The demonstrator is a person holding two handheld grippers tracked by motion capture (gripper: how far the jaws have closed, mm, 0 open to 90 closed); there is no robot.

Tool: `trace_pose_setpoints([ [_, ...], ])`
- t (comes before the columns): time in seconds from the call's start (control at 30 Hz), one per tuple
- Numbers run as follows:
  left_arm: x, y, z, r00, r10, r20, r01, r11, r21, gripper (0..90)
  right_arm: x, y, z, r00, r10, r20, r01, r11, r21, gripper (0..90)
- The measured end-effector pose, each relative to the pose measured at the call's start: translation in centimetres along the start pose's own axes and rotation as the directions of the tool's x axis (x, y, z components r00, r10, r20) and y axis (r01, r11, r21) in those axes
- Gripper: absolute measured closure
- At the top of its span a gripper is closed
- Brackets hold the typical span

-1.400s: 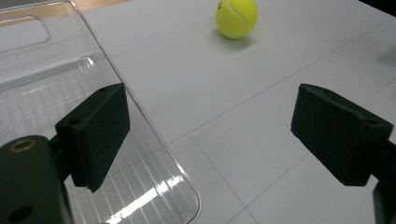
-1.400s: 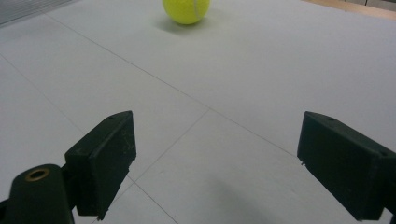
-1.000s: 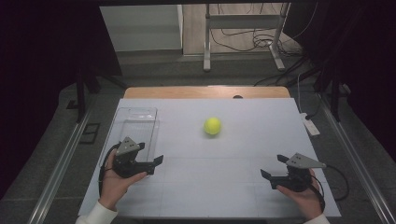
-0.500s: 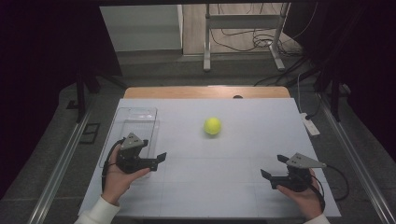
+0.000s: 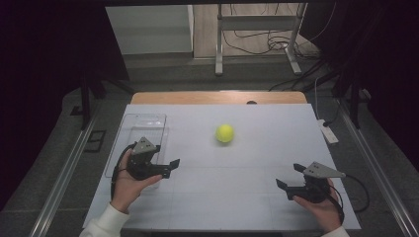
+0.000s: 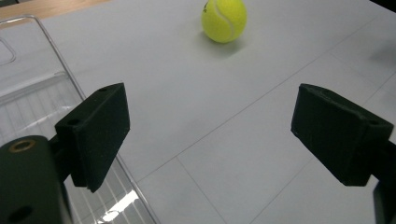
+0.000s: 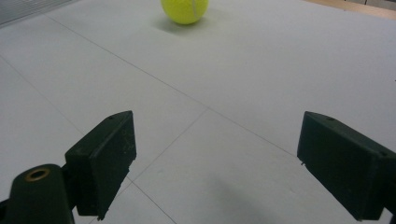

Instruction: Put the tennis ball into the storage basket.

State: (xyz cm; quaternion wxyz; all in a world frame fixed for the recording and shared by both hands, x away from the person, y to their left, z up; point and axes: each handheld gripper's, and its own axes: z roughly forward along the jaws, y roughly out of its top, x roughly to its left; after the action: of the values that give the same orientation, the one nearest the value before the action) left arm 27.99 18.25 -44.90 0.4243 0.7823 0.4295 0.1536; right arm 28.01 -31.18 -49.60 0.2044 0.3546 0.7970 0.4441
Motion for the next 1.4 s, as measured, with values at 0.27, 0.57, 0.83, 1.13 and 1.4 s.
trace_pose_setpoints([
  [0.27,0.0,0.7,0.5,0.9999,0.007,0.008,-0.007,1.0,0.006,12.8,0.0,0.0,0.0,1.0,0.0,0.003,0.0,1.0,0.003,12.2],
  [0.57,0.1,1.0,0.8,0.9999,0.006,0.01,-0.006,0.9999,0.011,12.8,-0.1,0.0,0.0,1.0,-0.001,0.006,0.001,1.0,0.003,12.1],
  [0.83,0.3,1.4,1.1,0.9998,0.003,0.017,-0.003,0.9999,0.017,12.7,-0.1,-0.1,0.0,1.0,0.001,0.004,-0.001,1.0,0.003,12.2],
  [1.13,0.2,2.0,1.6,0.9996,0.007,0.028,-0.007,0.9998,0.021,12.6,-0.1,-0.1,0.0,1.0,0.003,0.005,-0.003,1.0,0.003,12.2],
  [1.4,0.1,2.6,2.2,0.9992,0.012,0.038,-0.013,0.9996,0.026,12.5,-0.1,-0.1,0.1,1.0,0.004,0.005,-0.004,1.0,0.005,12.2],
])
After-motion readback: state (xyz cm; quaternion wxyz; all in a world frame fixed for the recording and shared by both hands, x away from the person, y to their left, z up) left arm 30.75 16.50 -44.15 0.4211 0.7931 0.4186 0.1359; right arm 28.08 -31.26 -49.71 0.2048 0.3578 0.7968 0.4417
